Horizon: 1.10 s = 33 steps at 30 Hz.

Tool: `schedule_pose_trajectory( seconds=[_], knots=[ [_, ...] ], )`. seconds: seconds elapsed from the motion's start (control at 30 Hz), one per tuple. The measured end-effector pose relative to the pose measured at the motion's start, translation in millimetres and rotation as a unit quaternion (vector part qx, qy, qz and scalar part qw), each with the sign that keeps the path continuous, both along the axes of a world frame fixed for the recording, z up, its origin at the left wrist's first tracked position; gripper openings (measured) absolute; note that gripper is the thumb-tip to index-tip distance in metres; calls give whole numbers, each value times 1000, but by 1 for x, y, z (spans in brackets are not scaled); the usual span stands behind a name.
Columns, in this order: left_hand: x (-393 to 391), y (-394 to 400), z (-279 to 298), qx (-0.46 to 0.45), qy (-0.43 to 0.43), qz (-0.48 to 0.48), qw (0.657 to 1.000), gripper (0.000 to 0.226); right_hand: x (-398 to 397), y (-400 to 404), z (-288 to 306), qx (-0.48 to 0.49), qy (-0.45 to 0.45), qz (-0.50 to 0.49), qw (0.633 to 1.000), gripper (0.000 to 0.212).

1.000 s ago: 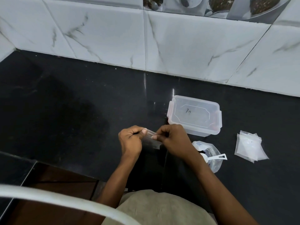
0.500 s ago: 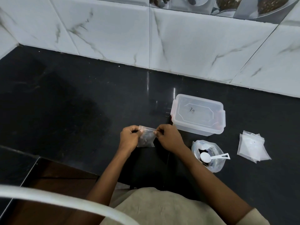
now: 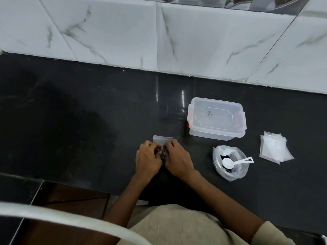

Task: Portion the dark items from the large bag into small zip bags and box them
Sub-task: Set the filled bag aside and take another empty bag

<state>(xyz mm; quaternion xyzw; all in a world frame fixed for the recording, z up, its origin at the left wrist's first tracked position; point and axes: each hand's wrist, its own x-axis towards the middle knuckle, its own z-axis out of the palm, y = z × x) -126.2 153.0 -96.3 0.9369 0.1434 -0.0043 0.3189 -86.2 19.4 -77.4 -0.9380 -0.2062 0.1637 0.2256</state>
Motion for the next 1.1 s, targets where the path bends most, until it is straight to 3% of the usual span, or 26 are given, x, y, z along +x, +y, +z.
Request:
schedule_pose_trajectory(
  seconds=[0.2, 0.33, 0.63, 0.73, 0.83, 0.97, 1.1],
  knots=[
    [2, -13, 4, 5, -48, -3, 999, 18, -9, -16, 4, 34, -25, -49, 998, 31],
    [6, -47, 18, -44, -102, -43, 993, 19, -13, -47, 14, 97, -70, -93, 988, 19],
    [38, -183, 53, -82, -187, -103, 974, 18, 11, -198, 39, 196, -190, -187, 944, 16],
    [53, -238, 52, -90, -169, -152, 970, 22, 30, -260, 33, 165, -199, -246, 934, 16],
    [62, -274, 44, -80, -127, -184, 971, 25, 45, -305, 21, 101, -138, -294, 940, 21],
    [66, -313, 38, -60, -75, -183, 978, 27, 59, -345, 5, 4, -93, -295, 951, 32],
    [66, -329, 39, -16, -47, -156, 987, 27, 62, -356, -8, -5, -97, -289, 952, 38]
  ],
)
